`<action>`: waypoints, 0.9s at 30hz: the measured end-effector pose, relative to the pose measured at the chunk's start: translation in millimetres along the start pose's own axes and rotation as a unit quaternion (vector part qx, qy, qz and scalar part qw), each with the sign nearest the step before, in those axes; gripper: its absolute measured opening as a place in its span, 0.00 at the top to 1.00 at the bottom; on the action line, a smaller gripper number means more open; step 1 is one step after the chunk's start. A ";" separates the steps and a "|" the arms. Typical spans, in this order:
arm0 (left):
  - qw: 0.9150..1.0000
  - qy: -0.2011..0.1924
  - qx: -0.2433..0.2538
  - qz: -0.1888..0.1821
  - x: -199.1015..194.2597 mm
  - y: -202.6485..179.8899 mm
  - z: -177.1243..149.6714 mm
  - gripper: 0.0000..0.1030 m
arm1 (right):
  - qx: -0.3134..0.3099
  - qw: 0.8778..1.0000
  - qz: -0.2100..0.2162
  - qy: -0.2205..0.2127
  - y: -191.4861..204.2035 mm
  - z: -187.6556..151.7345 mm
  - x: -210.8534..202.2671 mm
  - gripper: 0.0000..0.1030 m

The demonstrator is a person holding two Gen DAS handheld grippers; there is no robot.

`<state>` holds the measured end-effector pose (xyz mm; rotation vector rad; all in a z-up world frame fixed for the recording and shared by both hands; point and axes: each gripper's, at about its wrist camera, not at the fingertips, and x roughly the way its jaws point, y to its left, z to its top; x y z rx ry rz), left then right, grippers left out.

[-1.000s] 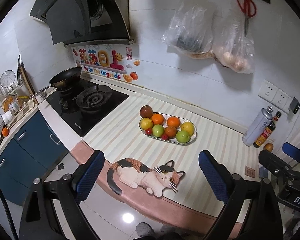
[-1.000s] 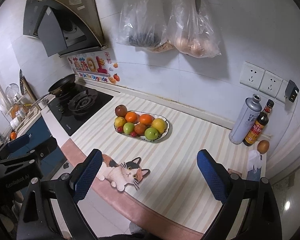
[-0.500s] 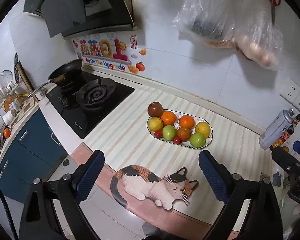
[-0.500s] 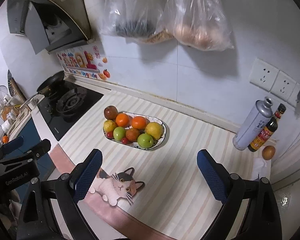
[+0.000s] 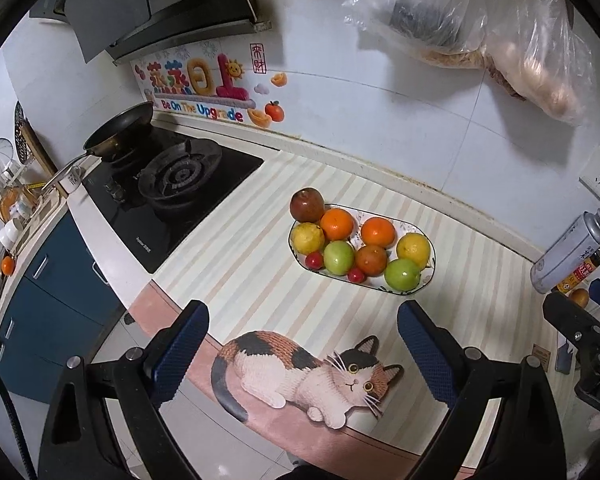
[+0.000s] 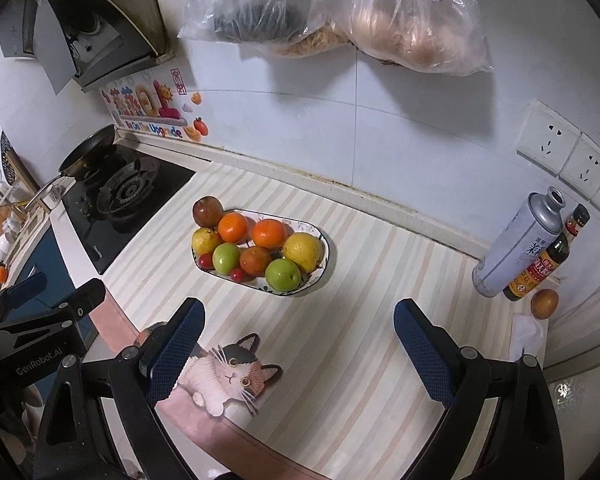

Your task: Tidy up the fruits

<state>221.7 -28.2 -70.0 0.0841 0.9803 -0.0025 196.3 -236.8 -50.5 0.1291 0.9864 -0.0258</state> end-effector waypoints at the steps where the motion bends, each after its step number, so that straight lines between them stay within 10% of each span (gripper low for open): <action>1: 1.000 0.000 0.000 0.000 0.8 -0.3 0.0 0.06 | 0.000 1.000 -0.001 0.001 -0.3 0.1 0.6 0.05; 27: 1.000 -0.006 -0.002 -0.004 -4.1 0.6 3.4 0.06 | 0.002 1.000 -0.004 0.006 -2.6 -2.6 0.1 0.05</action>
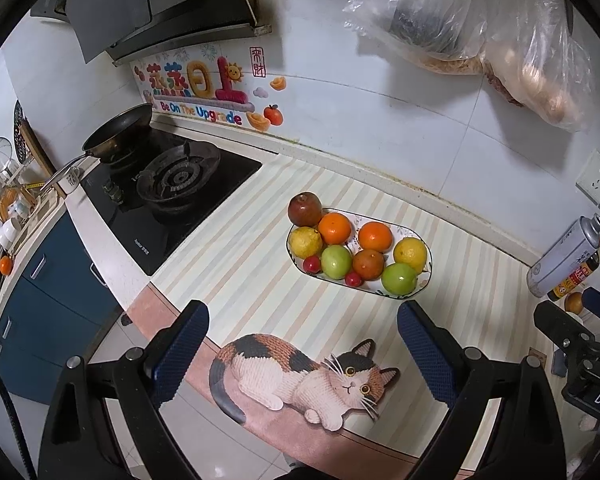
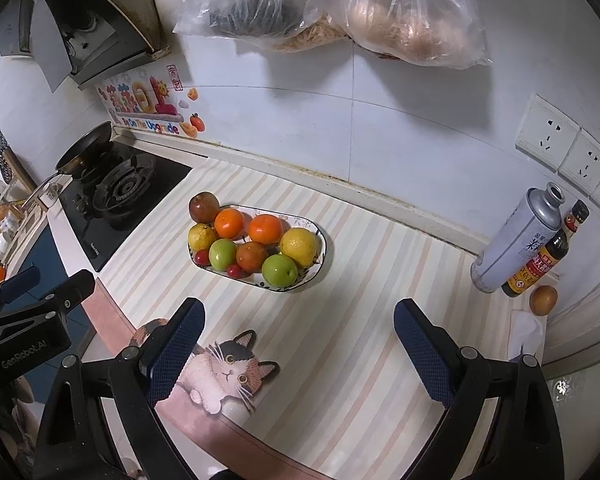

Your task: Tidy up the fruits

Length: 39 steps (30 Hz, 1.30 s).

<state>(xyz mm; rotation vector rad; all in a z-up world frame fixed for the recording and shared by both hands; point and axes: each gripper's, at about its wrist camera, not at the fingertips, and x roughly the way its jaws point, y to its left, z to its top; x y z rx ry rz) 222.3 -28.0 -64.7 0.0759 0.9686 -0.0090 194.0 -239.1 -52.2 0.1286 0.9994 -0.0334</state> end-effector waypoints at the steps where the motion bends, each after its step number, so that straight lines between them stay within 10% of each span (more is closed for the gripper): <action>1: 1.000 0.000 0.000 0.000 -0.1 -0.2 0.0 0.06 | -0.001 1.000 0.000 0.000 0.5 0.3 -0.3 0.05; 39: 1.000 -0.003 -0.003 -0.005 -4.5 -1.9 0.5 0.06 | -0.012 1.000 0.002 0.000 6.2 4.5 5.9 0.05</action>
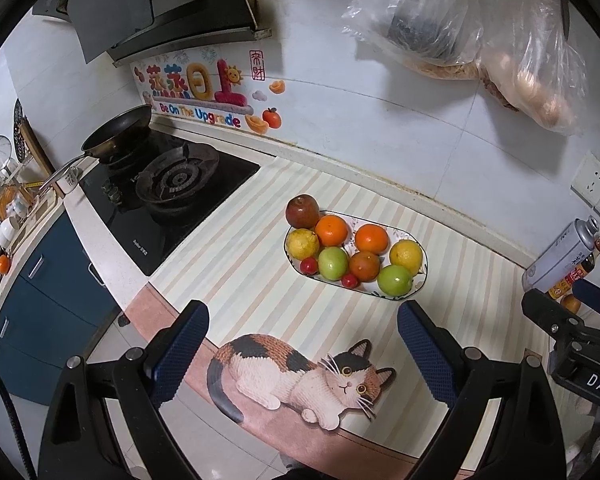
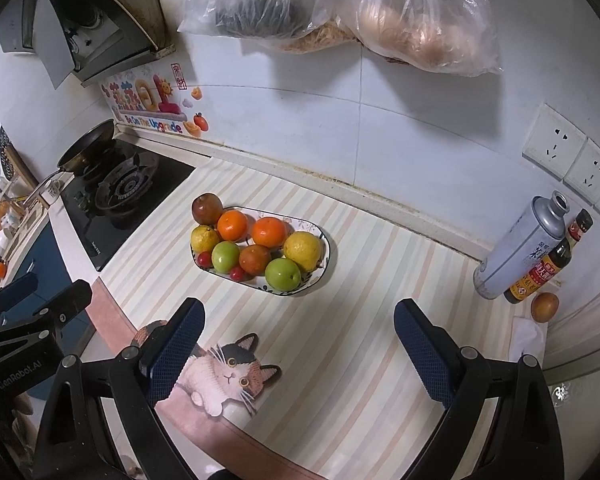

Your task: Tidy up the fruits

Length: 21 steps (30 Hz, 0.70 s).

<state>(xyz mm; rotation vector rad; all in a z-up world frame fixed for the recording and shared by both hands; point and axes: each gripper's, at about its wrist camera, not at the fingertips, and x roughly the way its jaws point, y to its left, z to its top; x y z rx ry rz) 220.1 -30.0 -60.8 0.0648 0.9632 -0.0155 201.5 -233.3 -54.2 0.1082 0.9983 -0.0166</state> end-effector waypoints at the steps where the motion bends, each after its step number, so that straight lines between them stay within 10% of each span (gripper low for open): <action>1: 1.000 0.001 0.000 0.000 0.3 -0.1 0.2 0.06 | 0.000 1.000 0.001 0.001 -0.2 -0.1 -0.5 0.05; 21: 1.000 0.000 -0.002 0.000 -0.6 0.4 -1.2 0.06 | -0.001 1.000 0.004 0.011 -5.5 -0.1 5.7 0.05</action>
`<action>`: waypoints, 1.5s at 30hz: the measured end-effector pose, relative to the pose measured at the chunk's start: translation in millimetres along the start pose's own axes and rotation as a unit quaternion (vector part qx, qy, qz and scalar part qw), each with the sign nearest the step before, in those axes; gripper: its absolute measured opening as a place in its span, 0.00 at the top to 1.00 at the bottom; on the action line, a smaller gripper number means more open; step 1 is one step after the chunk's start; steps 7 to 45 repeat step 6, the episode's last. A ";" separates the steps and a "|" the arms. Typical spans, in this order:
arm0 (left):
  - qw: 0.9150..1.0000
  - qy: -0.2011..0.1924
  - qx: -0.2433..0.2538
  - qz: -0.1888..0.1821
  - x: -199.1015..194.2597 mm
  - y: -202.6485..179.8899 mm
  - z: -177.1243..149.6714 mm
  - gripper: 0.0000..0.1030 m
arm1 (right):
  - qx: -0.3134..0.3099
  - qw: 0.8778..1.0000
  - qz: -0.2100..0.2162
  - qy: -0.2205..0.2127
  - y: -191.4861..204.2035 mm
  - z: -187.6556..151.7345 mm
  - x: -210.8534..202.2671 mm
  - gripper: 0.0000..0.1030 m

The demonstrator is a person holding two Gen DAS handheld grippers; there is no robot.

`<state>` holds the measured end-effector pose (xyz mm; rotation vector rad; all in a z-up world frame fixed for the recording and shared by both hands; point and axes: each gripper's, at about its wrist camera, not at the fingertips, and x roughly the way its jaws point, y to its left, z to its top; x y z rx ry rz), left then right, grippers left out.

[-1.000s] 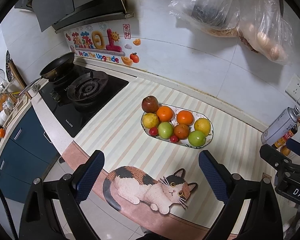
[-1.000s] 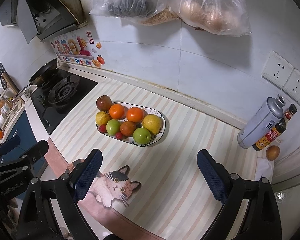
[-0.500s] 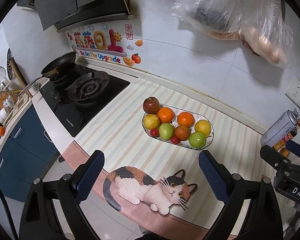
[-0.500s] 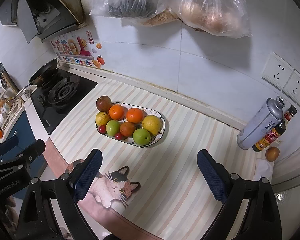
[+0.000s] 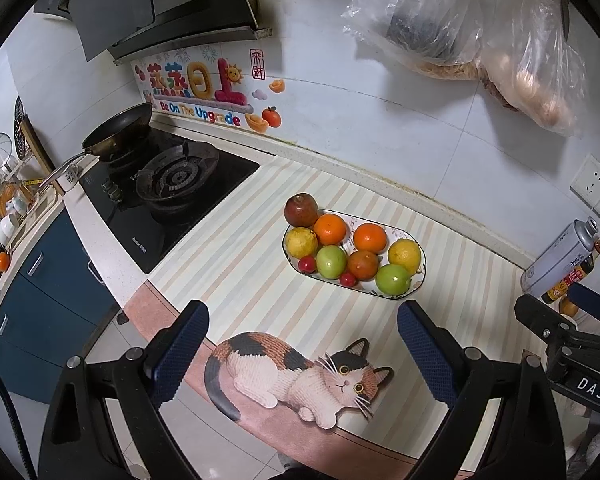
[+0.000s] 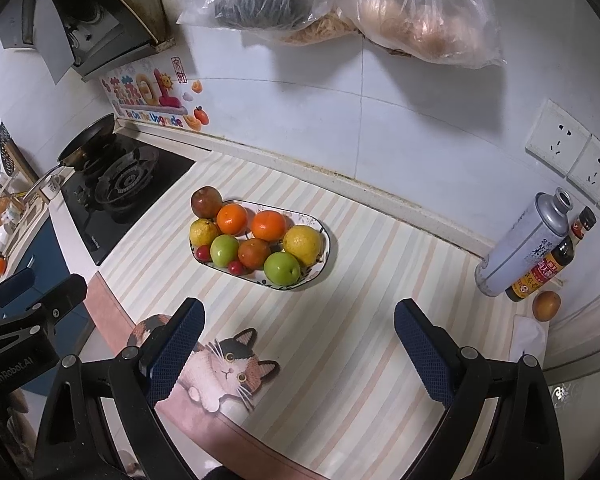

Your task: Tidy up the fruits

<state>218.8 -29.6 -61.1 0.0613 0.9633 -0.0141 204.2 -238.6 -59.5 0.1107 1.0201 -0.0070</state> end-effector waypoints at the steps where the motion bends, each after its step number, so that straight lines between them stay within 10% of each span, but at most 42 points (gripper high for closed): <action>1: 1.000 -0.001 0.001 0.000 -0.3 -0.1 -0.1 0.06 | -0.001 1.000 0.000 0.002 -0.4 -0.3 1.1 0.05; 45: 1.000 -0.007 0.001 -0.001 -1.3 -3.5 -2.1 0.06 | 0.000 1.000 0.002 0.003 -1.2 -1.0 2.0 0.05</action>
